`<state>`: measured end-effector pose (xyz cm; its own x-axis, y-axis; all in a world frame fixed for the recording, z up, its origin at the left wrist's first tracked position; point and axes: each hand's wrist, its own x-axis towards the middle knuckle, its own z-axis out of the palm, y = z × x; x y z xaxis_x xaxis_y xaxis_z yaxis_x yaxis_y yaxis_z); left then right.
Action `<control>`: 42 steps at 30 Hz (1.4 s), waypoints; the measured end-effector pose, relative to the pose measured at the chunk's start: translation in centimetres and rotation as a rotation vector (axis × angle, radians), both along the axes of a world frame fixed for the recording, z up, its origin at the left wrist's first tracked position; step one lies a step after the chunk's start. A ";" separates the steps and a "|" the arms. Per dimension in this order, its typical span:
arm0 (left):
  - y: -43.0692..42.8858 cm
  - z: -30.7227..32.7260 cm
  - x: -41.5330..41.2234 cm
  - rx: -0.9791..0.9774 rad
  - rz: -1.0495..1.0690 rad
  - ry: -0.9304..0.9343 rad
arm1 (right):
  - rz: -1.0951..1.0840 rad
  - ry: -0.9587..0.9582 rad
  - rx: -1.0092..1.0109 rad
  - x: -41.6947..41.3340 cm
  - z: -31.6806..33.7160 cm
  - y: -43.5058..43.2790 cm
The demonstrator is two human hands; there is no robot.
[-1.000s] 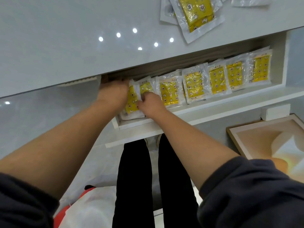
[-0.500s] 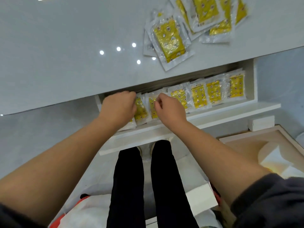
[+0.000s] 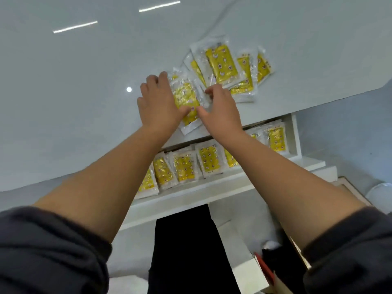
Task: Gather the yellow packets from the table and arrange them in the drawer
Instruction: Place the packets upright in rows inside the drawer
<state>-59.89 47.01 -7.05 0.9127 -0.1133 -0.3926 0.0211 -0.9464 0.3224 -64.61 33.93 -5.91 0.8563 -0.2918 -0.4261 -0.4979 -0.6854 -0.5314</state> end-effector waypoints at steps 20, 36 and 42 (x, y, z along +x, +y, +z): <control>-6.0 2.2 7.2 -0.227 0.197 0.232 | -0.306 0.187 0.308 4.7 2.9 -9.4; -11.9 0.8 7.1 -0.269 0.392 0.125 | -0.167 0.197 0.286 5.9 1.2 -15.2; -10.7 2.5 6.0 -0.504 0.753 0.175 | -0.330 0.195 0.422 4.5 1.9 -17.7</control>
